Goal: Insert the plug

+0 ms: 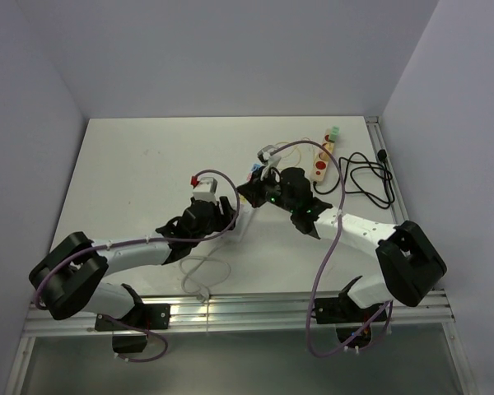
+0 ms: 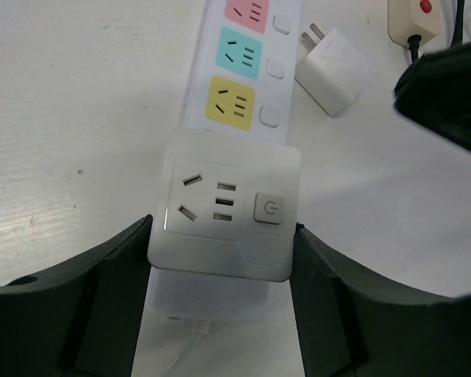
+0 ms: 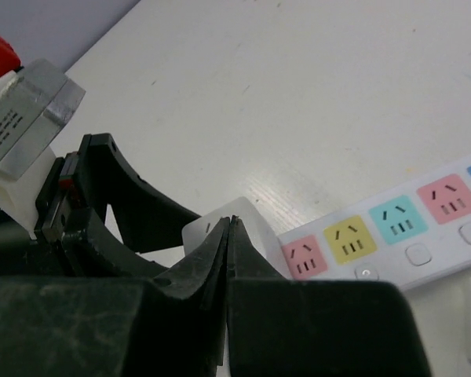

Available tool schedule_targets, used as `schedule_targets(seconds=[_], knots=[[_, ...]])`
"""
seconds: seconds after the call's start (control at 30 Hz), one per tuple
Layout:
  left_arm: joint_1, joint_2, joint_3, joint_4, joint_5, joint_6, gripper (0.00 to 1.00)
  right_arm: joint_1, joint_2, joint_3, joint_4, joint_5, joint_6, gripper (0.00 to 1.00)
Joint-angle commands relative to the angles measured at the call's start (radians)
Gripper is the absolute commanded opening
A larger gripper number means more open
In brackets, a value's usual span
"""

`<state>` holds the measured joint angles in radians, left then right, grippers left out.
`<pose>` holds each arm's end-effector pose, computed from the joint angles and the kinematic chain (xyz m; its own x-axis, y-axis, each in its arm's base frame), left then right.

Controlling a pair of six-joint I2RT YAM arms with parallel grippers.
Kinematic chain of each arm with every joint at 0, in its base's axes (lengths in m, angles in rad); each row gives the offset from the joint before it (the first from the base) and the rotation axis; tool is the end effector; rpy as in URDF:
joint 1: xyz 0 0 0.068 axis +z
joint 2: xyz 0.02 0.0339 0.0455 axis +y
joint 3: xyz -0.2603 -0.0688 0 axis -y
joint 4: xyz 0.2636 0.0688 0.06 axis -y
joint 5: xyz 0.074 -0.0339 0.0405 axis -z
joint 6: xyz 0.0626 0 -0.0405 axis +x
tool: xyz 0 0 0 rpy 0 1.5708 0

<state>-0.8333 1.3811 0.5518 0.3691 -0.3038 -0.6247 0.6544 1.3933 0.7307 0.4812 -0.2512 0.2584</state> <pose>0.2243 -0.2191 0.1559 -0.5499 -0.2247 -0.8045 0.2520 0.8736 -0.4162 0.2692 0.2261 0.2306 -0.3386 0.0522 -0.9395 -0.7210 0.6272 0.2947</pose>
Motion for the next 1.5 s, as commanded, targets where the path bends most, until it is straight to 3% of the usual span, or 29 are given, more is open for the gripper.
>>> schedule_targets(seconds=[0.0,0.7,0.93,1.47], knots=[[-0.03,0.084,-0.02,-0.163,-0.024,-0.009,0.34,0.005,0.004,0.035,-0.041,-0.071,0.025,0.0],[-0.05,0.153,0.135,-0.321,-0.061,0.017,0.33,-0.038,0.13,0.001,-0.049,-0.135,0.068,0.0],[-0.049,0.211,0.235,-0.418,-0.047,0.008,0.34,-0.091,0.188,-0.037,0.019,-0.21,0.131,0.0],[-0.038,0.36,0.505,-0.647,0.057,0.017,0.33,-0.16,0.305,0.05,-0.023,-0.243,0.165,0.0]])
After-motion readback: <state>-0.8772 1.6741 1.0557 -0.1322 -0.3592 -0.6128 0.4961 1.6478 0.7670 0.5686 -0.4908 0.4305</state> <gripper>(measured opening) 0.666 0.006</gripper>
